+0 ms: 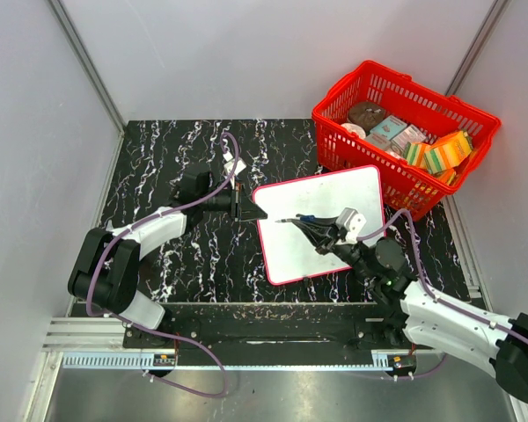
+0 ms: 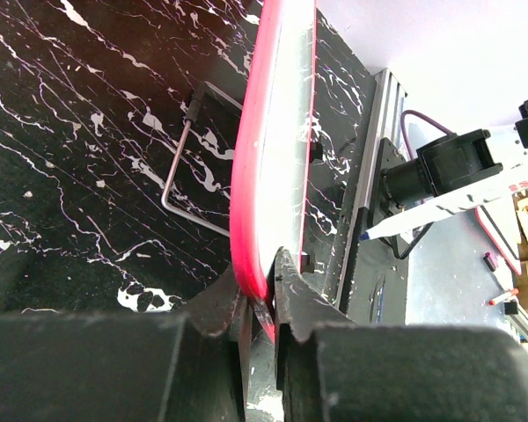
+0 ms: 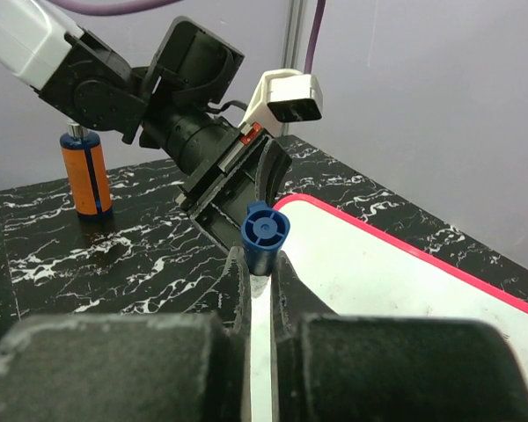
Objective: Write a sentence on the whiteboard
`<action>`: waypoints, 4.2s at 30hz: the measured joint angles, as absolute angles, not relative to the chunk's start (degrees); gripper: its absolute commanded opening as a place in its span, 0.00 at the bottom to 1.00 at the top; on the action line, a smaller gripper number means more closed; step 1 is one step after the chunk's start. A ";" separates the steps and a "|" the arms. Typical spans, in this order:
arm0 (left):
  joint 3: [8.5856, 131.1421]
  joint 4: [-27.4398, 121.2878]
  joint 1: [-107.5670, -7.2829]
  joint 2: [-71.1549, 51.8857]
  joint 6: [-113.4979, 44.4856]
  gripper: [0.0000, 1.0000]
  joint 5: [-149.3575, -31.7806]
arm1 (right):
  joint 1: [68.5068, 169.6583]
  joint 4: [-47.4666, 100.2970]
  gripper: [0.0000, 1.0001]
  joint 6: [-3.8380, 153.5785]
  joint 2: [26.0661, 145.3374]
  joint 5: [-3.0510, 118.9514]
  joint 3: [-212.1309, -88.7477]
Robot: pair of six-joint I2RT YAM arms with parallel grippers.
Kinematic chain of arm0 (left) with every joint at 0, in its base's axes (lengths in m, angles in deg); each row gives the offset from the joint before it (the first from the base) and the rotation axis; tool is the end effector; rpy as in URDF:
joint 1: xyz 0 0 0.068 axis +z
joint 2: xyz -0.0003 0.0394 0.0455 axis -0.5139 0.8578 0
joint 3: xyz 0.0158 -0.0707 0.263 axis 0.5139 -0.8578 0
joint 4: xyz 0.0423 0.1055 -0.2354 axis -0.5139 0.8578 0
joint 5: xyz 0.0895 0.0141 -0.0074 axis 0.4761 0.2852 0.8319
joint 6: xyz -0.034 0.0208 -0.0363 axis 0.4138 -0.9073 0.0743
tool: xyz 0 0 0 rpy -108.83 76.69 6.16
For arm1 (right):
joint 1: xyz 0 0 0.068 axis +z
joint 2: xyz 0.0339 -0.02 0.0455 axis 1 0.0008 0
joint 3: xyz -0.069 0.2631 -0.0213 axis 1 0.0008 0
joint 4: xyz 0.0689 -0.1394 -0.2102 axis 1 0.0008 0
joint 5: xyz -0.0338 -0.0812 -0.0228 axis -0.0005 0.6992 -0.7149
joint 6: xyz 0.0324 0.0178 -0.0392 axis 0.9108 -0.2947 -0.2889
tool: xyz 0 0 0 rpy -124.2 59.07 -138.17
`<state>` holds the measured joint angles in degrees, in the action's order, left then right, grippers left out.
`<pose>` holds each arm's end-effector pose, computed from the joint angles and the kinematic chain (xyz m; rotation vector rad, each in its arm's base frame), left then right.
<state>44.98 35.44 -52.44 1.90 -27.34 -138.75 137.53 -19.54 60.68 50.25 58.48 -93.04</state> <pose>0.2840 -0.1438 0.2258 0.7123 1.9679 -1.4260 0.1212 0.1392 0.2764 -0.6901 1.0892 0.6824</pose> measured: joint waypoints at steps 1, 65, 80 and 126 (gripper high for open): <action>44.98 35.44 -52.44 1.90 -27.47 0.00 -138.71 | 137.53 -19.74 0.00 60.55 50.77 58.56 -93.07; 45.00 38.77 -53.34 1.24 -30.25 0.00 -135.39 | 137.57 -26.56 0.00 58.43 65.22 70.56 -99.01; 45.00 39.49 -53.69 0.52 -31.10 0.00 -134.91 | 137.57 -24.00 0.00 60.02 61.46 70.63 -96.87; 45.20 41.45 -53.82 0.50 -32.04 0.00 -133.51 | 137.64 -23.33 0.00 62.51 60.65 75.02 -95.58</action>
<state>45.20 41.45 -53.82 0.50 -32.04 -133.51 137.64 -23.33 62.51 60.65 75.02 -95.58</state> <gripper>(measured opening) 0.206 0.057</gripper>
